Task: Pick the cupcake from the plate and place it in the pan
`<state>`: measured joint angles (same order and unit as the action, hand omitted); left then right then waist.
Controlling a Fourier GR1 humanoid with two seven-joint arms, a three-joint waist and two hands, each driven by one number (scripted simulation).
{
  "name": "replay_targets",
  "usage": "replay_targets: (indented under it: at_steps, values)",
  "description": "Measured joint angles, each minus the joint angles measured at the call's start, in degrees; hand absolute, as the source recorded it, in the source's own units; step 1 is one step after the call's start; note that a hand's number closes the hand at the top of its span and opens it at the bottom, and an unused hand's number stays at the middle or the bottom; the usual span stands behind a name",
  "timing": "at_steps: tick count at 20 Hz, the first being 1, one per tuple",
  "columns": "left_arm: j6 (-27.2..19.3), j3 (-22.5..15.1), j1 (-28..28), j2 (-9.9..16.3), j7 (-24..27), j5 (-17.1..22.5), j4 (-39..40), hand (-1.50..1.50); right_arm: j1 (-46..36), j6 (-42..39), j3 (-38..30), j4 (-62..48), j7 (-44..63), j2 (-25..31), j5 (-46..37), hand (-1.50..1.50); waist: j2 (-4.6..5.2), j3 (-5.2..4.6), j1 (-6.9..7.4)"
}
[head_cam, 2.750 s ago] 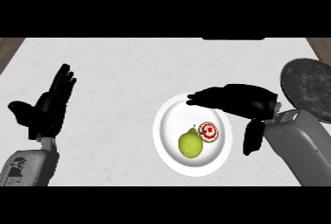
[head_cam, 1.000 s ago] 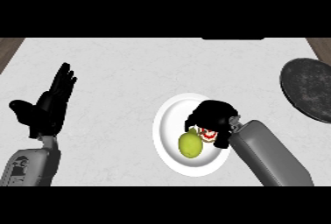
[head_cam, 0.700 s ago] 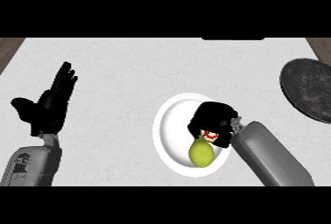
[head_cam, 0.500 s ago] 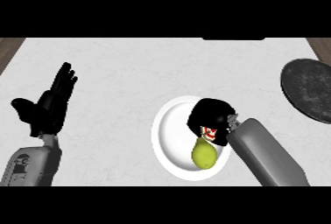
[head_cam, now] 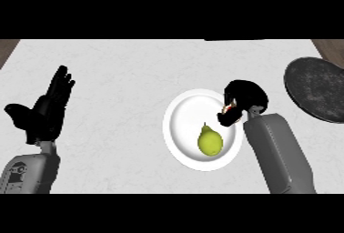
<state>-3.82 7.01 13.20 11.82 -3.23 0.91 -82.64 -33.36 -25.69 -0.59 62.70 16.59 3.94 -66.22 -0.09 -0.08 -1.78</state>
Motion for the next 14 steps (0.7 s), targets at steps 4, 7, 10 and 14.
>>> replay_targets:
  at_steps: [4,7,10,14]
  values:
    - [0.3,-0.7,0.6,-0.3,-0.3,-0.1,0.0,0.0,-4.9,10.4,-3.0,2.6,15.4,-2.4,-4.5,1.5,0.01,0.01,1.55]
    - [0.2,-1.5,1.4,-1.0,-0.4,-0.4,0.2,0.0,-8.0,18.5,-2.4,3.2,24.5,-3.2,-7.1,1.5,0.18,0.04,2.56]
    - [0.3,-1.7,0.8,-1.3,-0.1,-0.4,0.0,0.0,-11.1,23.8,-2.0,3.4,31.5,-3.6,-9.9,1.5,0.17,0.04,2.79]
    - [0.4,-2.0,0.8,-1.2,-1.5,-0.6,-1.2,0.0,-13.8,29.2,-3.3,2.7,35.9,-2.8,-13.1,1.5,0.15,0.05,2.58]
